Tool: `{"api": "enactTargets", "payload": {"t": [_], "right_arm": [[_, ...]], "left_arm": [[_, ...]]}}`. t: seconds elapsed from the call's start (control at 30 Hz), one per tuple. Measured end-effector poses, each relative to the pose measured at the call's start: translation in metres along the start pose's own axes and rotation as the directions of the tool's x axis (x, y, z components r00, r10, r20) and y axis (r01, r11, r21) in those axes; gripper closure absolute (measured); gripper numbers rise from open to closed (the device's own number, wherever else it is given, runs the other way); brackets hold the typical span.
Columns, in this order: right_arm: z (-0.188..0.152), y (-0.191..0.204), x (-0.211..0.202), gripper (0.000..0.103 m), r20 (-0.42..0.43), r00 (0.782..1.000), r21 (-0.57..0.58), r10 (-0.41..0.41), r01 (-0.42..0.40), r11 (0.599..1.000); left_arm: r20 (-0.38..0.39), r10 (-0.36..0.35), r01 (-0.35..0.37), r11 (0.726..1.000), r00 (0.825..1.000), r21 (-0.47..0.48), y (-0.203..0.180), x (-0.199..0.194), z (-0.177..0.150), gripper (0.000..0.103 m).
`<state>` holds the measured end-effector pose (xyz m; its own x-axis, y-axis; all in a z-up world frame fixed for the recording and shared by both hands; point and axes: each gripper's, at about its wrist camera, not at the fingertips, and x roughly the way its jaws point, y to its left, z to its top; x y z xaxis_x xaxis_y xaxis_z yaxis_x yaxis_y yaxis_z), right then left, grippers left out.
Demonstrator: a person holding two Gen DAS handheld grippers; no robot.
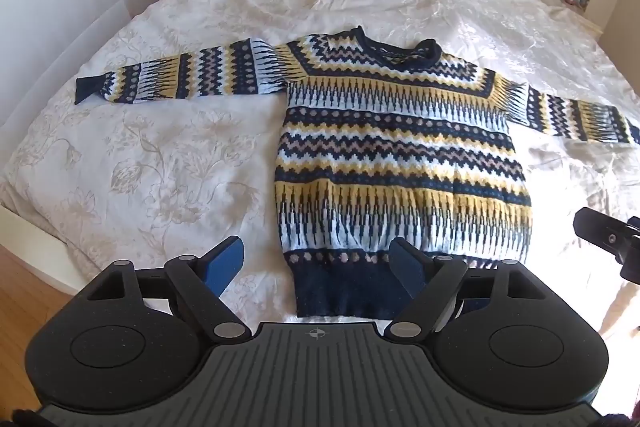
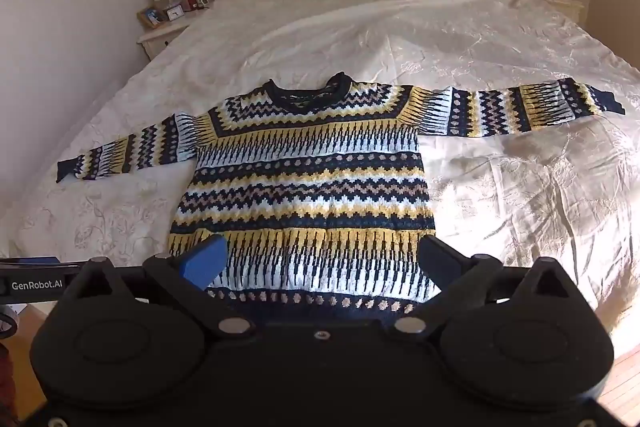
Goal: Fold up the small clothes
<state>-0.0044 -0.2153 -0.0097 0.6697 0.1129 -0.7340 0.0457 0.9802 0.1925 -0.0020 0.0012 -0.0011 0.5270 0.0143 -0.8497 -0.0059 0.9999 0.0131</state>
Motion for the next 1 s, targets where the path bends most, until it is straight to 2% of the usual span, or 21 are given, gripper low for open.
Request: {"api": "enactTargets", "payload": {"t": [1.0], "right_arm": [[0.0037, 0.0020, 0.0051, 0.001, -0.035, 0.999, 0.044, 0.022, -0.021, 0.999]], "left_arm": [[-0.019, -0.001, 0.001, 1.000, 1.000, -0.002, 0.0068, 0.0063, 0.0017, 0.024]]}}
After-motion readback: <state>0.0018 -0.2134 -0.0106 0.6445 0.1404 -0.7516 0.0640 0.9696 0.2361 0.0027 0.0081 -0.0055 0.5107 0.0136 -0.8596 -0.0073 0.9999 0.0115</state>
